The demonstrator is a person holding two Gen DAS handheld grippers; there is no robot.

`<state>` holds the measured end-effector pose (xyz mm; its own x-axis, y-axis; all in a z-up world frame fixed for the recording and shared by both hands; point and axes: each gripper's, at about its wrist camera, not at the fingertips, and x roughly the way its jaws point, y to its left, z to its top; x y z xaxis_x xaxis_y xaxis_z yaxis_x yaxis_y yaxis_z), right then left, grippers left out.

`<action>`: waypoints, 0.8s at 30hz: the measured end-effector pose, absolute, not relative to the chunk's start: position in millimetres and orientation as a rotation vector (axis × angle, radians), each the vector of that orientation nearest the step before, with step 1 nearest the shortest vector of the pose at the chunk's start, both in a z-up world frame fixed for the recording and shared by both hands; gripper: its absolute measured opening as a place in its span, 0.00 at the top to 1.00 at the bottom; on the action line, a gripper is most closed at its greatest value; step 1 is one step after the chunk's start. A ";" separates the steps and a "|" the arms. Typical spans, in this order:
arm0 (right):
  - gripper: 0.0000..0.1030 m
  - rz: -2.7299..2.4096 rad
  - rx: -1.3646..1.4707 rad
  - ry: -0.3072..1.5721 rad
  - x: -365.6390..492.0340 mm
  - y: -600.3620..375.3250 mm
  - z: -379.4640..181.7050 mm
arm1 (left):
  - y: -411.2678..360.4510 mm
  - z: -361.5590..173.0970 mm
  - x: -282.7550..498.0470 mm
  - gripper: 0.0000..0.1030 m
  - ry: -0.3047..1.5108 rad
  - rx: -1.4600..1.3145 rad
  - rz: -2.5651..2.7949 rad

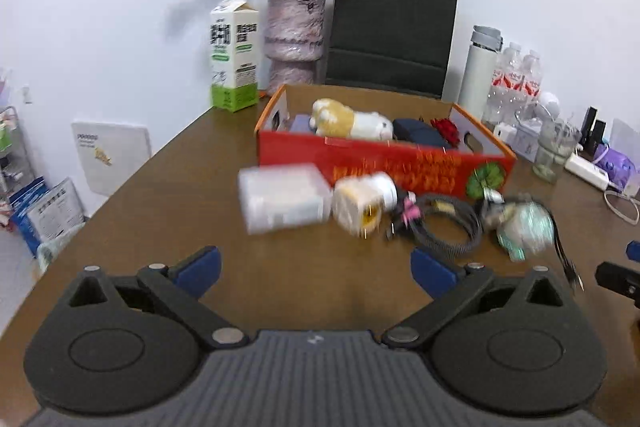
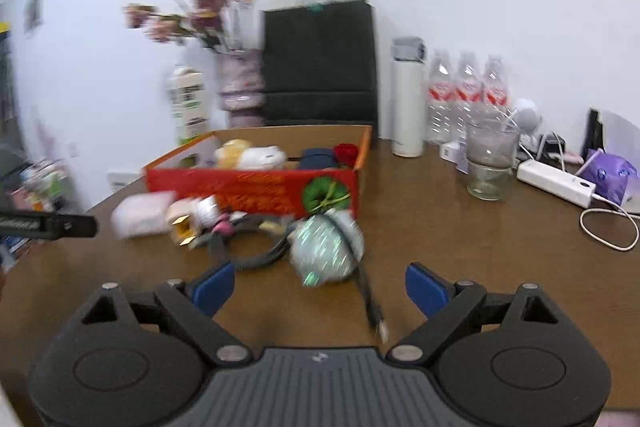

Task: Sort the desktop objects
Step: 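Move both tools back toward the objects left on the table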

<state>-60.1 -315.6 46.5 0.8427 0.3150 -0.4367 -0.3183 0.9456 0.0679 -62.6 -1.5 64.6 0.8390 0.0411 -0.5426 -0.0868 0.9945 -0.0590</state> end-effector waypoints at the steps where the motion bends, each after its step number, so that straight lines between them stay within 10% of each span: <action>1: 0.10 0.352 -0.031 0.436 -72.8 -318.7 42.9 | -4.8 61.3 -77.4 0.00 0.556 -0.082 0.071; 24: 0.02 0.336 -0.435 0.211 -122.2 -427.3 12.9 | -59.8 51.0 -133.7 0.00 0.548 0.017 0.184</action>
<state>-122.2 -427.3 12.9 0.9235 0.2720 -0.2703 -0.3613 0.8534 -0.3757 -133.7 -59.8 51.0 0.8376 0.1783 -0.5163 -0.1692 0.9834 0.0651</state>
